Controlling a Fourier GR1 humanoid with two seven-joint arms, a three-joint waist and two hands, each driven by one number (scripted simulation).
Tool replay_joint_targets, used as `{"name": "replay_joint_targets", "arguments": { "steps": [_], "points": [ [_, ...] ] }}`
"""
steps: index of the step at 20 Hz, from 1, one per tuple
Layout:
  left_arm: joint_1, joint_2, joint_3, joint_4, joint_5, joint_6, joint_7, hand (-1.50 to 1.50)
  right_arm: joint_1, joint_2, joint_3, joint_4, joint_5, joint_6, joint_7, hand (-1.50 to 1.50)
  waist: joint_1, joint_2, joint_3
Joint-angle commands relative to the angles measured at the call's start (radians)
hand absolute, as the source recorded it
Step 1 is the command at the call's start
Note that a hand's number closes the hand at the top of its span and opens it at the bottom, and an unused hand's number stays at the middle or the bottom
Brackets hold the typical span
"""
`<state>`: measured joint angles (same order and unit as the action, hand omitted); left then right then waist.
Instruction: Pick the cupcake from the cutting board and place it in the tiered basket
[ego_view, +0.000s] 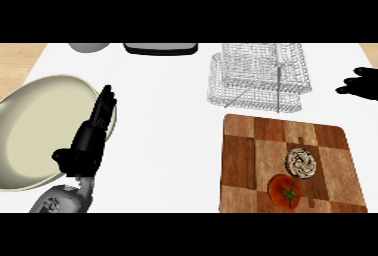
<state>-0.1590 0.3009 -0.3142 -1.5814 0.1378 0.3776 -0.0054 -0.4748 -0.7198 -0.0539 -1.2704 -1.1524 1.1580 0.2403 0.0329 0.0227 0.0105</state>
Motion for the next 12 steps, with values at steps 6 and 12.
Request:
{"name": "replay_joint_targets", "arguments": {
  "steps": [6,12],
  "points": [
    [-0.009,-0.010,0.002,0.017,-0.020,0.027,0.017,0.00,-0.149,-0.138,-0.201,-0.230,0.232,0.309,-0.011,-1.50,-0.019,-0.018,0.001],
    [-0.027,-0.034,-0.010,0.033,-0.037,0.039,0.010,0.00,-0.119,-0.071,-0.256,-0.426,0.398,0.329,-0.008,-1.50,-0.017,-0.008,0.000]
  ]
}}
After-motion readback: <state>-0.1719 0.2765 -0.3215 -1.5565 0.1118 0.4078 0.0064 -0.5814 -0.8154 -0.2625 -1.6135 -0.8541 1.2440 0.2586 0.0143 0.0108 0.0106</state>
